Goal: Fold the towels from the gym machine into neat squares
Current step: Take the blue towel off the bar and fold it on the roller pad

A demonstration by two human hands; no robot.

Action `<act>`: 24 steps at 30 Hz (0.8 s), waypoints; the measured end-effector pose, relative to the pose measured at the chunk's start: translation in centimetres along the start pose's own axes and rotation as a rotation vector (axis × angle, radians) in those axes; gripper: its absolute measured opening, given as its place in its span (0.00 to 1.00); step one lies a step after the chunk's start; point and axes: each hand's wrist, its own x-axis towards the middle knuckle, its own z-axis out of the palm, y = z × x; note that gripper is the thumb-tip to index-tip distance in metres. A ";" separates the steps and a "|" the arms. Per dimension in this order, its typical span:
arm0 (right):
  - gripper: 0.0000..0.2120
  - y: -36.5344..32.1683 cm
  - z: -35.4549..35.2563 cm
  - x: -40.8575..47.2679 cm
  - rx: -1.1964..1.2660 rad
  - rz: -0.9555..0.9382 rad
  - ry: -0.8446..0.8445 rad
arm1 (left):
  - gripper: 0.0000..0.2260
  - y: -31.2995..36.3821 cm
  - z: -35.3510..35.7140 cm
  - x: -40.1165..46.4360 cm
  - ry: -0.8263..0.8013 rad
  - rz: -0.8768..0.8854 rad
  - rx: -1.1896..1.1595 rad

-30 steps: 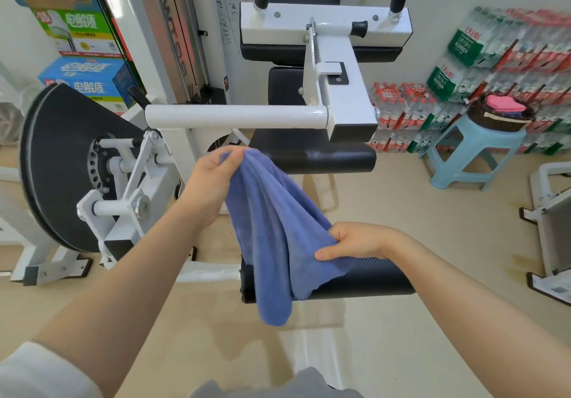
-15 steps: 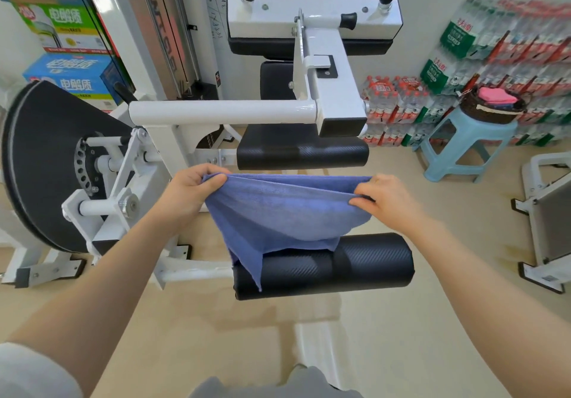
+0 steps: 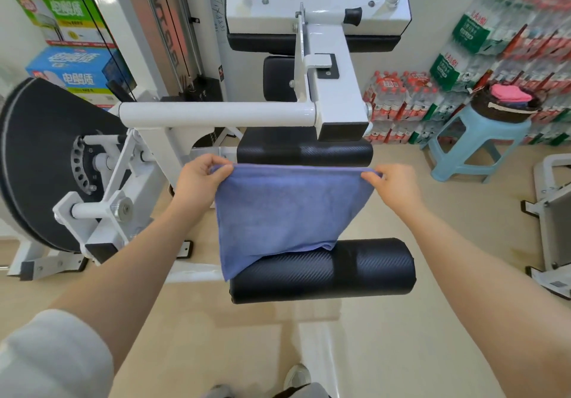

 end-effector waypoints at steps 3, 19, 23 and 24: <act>0.10 -1.3 -1.0 0.9 0.304 -0.004 0.165 | 0.07 1.5 0.8 0.7 0.118 0.023 -0.125; 0.04 7.2 1.0 -5.7 0.730 0.228 -0.580 | 0.04 -6.8 1.9 -5.0 -0.643 -0.292 0.160; 0.01 7.2 2.7 -7.3 0.581 0.242 -0.647 | 0.02 -7.3 3.1 -6.4 -0.798 -0.313 0.272; 0.02 7.2 3.1 -7.7 0.522 0.255 -0.691 | 0.02 -7.7 3.3 -6.8 -0.836 -0.325 0.301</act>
